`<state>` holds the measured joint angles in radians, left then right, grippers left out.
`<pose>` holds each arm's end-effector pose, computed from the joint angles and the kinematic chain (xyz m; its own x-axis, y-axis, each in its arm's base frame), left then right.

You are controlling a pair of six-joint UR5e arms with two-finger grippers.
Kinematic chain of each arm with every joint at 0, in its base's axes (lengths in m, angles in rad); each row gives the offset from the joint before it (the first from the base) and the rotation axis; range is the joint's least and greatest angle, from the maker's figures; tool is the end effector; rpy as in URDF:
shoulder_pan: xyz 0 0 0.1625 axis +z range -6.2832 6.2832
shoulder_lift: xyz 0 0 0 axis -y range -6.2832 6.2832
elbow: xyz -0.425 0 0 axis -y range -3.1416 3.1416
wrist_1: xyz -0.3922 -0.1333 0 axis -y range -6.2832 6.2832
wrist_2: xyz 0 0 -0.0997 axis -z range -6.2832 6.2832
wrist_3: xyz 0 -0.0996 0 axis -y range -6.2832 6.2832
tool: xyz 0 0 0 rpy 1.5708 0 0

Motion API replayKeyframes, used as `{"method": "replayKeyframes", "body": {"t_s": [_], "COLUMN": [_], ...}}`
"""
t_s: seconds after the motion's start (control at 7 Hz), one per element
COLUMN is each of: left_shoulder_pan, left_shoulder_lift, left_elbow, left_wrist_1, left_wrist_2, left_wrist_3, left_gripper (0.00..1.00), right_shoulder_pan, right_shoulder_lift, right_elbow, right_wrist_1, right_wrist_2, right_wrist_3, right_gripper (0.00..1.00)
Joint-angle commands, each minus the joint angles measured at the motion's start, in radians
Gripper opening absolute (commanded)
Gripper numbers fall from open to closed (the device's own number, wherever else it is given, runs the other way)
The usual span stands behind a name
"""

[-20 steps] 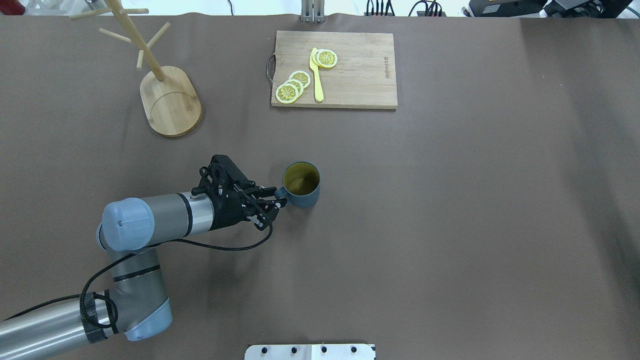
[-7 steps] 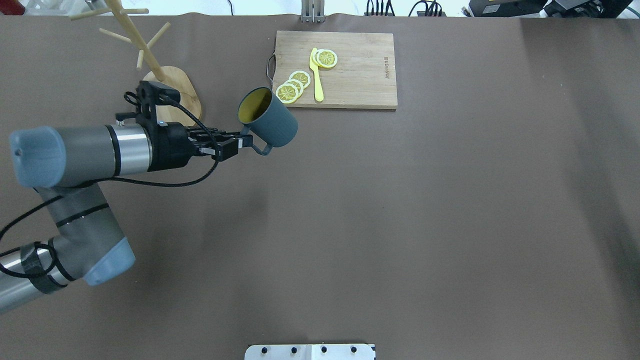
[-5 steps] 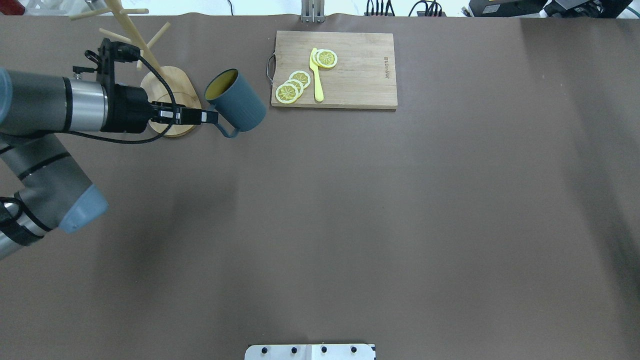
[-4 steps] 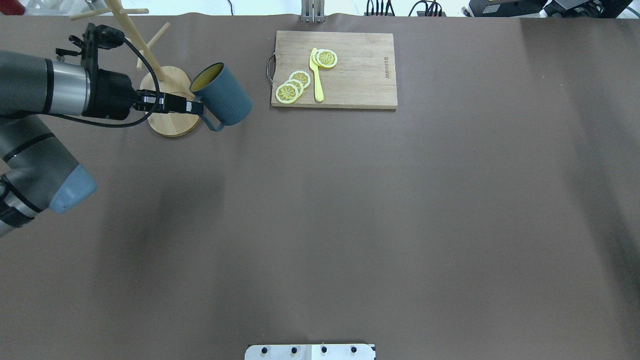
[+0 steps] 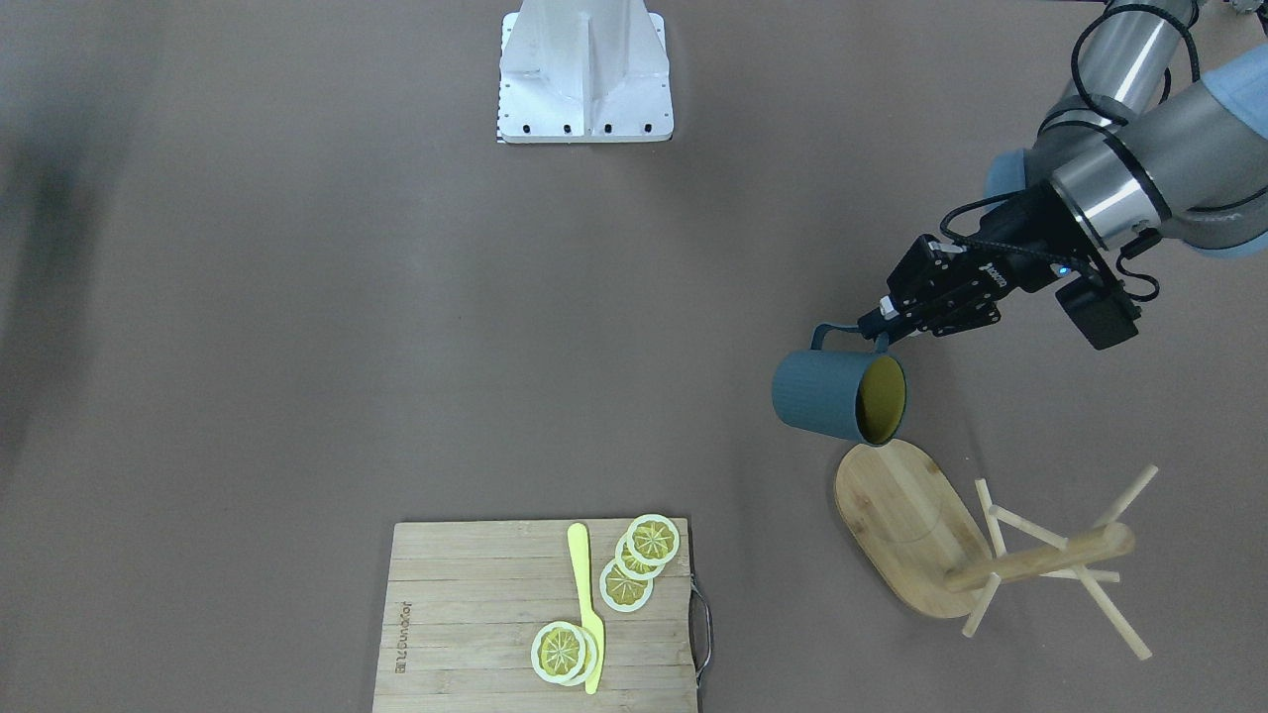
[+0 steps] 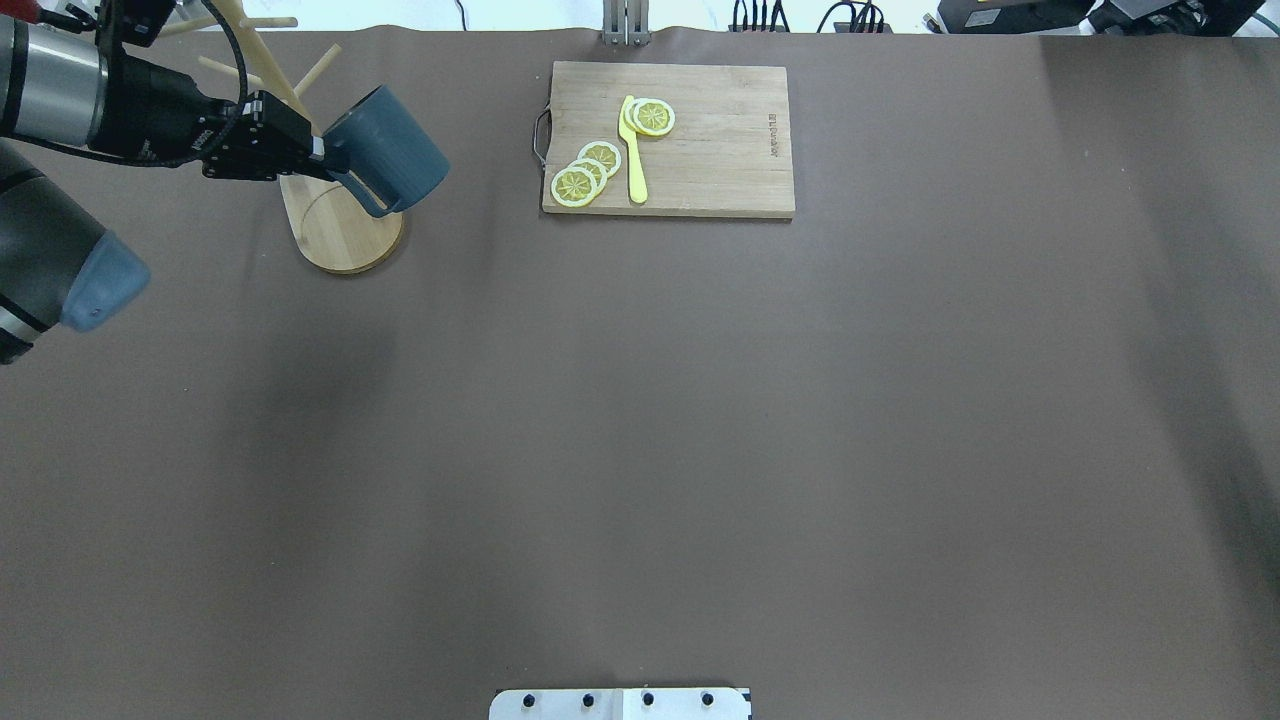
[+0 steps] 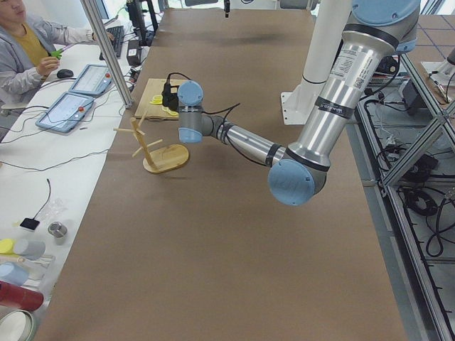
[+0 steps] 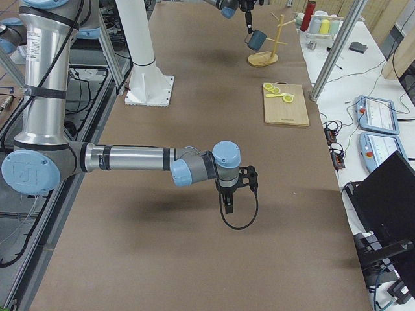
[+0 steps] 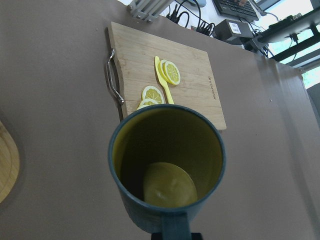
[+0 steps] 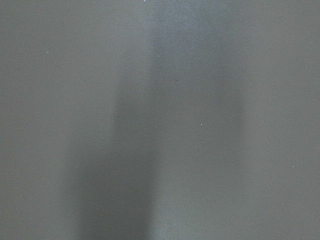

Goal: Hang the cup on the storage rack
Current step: 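Hook the mug onto an upper rack peg with the left gripper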

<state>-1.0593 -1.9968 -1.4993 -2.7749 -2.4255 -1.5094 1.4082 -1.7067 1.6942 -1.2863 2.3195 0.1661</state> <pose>0.2479 -0.5604 0.3145 0.0184 0.0495 -0.9986 0.2025 0.9779 0.0522 -0.0082 -0.4549 0.6320 0.7095 -0.1378 0.6911 0.0392 0.9869 0.1566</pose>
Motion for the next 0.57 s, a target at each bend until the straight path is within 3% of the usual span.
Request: {"method": "replayKeyframes", "body": {"t_s": [0.0,0.43], "left_shoulder_pan": [-0.016,-0.047], "left_shoulder_lift": [-0.02,-0.031], "left_elbow": [0.031,0.042], "left_wrist_1": [-0.003,-0.02], "left_wrist_2": [-0.052,-0.061], "left_wrist_3": [-0.151,-0.372], "left_gripper": [0.0,0.0], "right_shoulder_pan": [0.0,0.002], "right_shoulder_lift": [-0.001,-0.002], "right_elbow": [0.001,0.005], "right_wrist_1": [0.007,0.008], "right_wrist_2": [-0.012,-0.012], "right_wrist_3": [0.001,0.001], "right_gripper": [1.0,1.0]}}
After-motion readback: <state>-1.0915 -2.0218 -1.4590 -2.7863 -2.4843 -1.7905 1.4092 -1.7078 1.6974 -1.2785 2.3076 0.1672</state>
